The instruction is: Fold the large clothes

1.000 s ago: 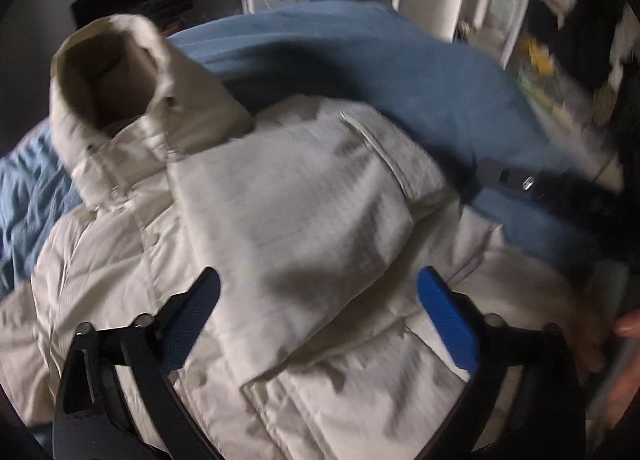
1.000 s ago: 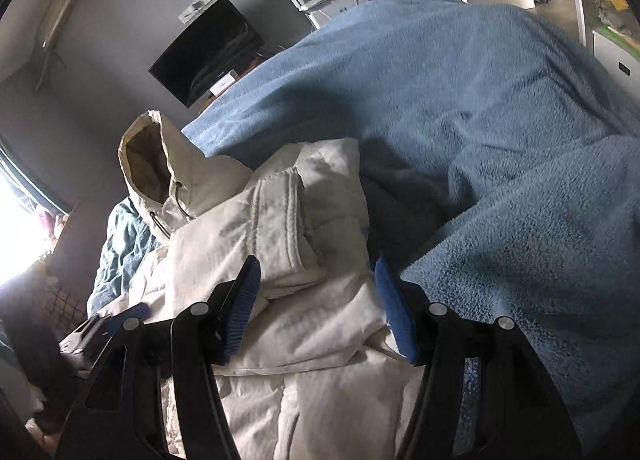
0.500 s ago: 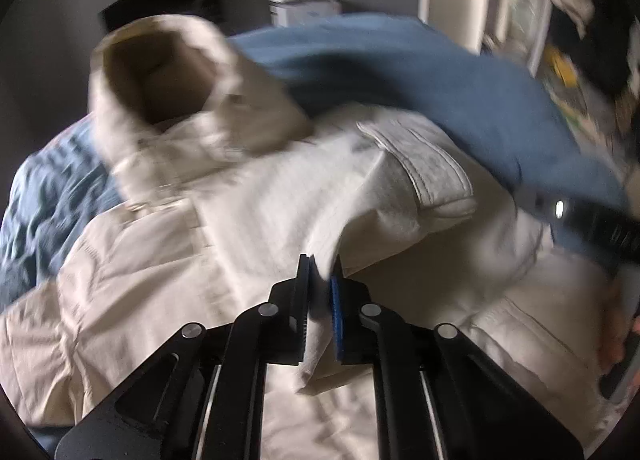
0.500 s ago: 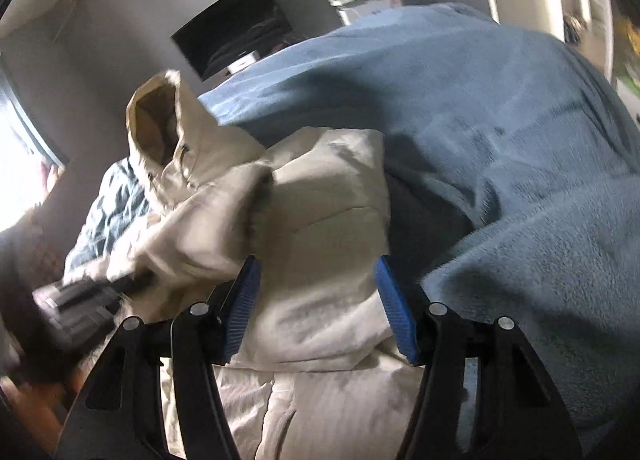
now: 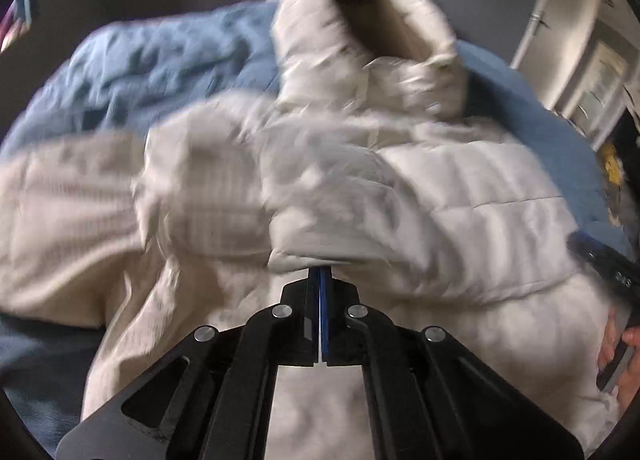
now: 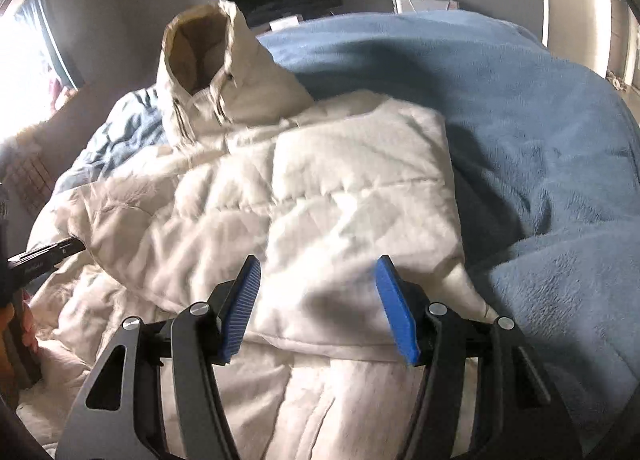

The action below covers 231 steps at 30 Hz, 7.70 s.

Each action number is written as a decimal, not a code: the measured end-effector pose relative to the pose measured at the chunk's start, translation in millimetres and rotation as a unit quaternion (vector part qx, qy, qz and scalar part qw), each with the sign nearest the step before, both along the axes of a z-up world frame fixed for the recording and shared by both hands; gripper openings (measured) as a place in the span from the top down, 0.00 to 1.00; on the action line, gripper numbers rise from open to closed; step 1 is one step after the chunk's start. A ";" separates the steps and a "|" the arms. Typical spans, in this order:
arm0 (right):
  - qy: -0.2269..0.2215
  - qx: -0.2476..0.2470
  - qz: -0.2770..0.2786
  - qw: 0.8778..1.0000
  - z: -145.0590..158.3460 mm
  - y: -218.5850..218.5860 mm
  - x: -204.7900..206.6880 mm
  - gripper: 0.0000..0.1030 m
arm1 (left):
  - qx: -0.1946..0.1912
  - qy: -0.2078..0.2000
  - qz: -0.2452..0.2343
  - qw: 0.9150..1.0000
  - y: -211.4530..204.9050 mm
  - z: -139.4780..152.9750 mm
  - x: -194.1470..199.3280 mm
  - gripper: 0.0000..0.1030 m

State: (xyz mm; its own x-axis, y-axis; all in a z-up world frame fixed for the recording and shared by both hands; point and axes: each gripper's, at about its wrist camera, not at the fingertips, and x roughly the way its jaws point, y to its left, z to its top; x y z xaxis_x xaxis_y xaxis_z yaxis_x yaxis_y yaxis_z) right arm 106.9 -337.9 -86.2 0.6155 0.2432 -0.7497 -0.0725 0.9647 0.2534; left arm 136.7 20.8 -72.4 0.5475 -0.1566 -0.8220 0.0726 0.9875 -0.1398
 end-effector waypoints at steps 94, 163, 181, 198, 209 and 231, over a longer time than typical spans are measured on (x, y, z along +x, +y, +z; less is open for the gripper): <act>0.013 -0.120 -0.067 0.990 6.0 32.5 -18.6 0.07 | 0.040 0.000 0.028 0.999 39.4 1.3 -37.1 0.06; -0.105 -0.158 -0.045 0.981 48.6 86.1 -29.2 0.07 | -0.048 -0.271 0.141 0.951 139.5 169.8 -84.7 0.92; -0.067 -0.068 -0.077 0.992 31.1 48.0 -15.9 0.07 | 0.075 -0.132 -0.164 0.975 -57.5 46.6 -46.9 0.92; -0.018 -0.011 -0.072 0.997 10.1 34.4 -12.3 0.07 | 0.009 -0.052 -0.167 0.984 -38.9 14.5 -50.1 0.25; -0.079 -0.064 0.067 0.993 65.1 116.8 -35.7 0.07 | 0.013 -0.112 -0.012 0.994 48.4 66.4 -77.8 0.10; -0.108 -0.228 0.333 0.908 49.6 340.1 -25.4 0.08 | -0.037 -0.067 0.180 0.981 154.6 41.0 -50.5 0.08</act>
